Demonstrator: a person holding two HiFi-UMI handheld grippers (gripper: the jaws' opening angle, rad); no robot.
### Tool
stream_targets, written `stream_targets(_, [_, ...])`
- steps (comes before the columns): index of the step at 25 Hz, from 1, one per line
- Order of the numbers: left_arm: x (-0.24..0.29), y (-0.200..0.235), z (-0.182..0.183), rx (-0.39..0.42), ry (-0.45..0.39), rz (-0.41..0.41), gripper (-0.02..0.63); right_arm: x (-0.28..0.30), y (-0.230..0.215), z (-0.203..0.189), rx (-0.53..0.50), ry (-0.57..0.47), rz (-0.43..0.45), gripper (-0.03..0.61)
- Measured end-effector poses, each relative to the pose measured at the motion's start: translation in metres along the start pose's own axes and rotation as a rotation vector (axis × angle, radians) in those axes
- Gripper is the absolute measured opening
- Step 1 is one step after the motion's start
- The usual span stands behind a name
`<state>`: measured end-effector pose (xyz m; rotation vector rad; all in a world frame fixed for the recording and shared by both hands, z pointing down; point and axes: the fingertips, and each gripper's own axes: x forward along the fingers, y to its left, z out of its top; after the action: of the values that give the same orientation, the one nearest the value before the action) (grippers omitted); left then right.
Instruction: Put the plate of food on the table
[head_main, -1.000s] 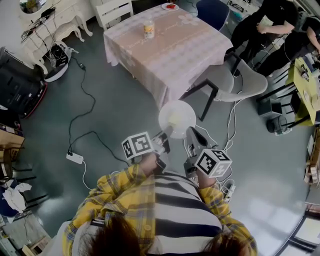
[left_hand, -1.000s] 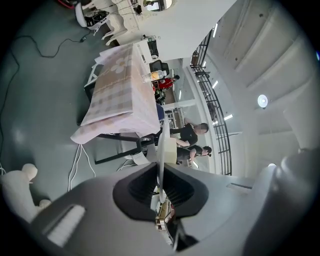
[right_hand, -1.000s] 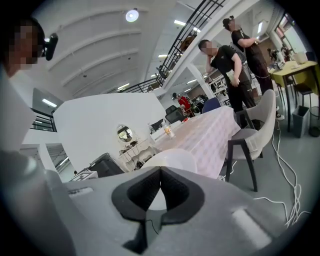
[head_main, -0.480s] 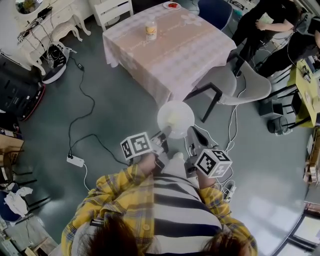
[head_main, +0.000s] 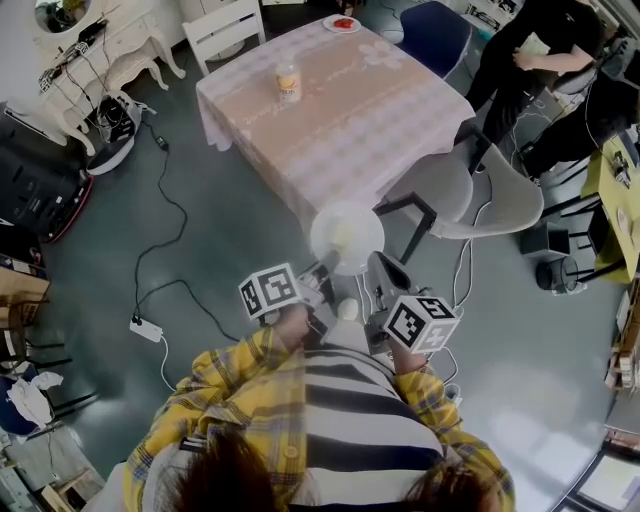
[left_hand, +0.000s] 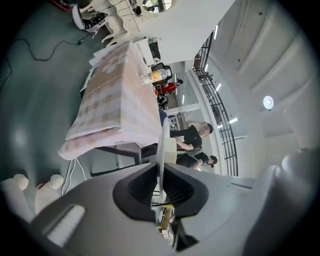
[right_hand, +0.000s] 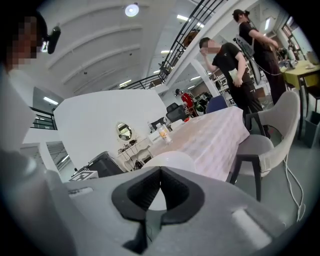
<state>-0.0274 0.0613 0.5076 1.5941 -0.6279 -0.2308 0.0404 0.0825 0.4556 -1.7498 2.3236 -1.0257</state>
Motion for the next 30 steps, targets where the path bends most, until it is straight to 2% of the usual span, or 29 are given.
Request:
stream_targets(13, [0.088, -0.020, 0.020, -0.018, -0.107, 0.007, 0.008, 0.032, -0.069, 0.063, -0.048, 0.055, 0.070, -0.003])
stream_targets(19, [0.103, -0.022, 0.032, -0.037, -0.142, 0.012, 0.008, 0.046, -0.085, 0.078, -0.057, 0.069, 0.077, -0.003])
stream_targets(24, [0.117, -0.021, 0.049, -0.105, -0.166, 0.001, 0.008, 0.063, -0.085, 0.085, -0.071, 0.083, 0.093, -0.003])
stream_targets(30, [0.152, -0.022, 0.079, -0.118, -0.163, 0.004, 0.008, 0.098, -0.100, 0.107, -0.070, 0.095, 0.090, -0.003])
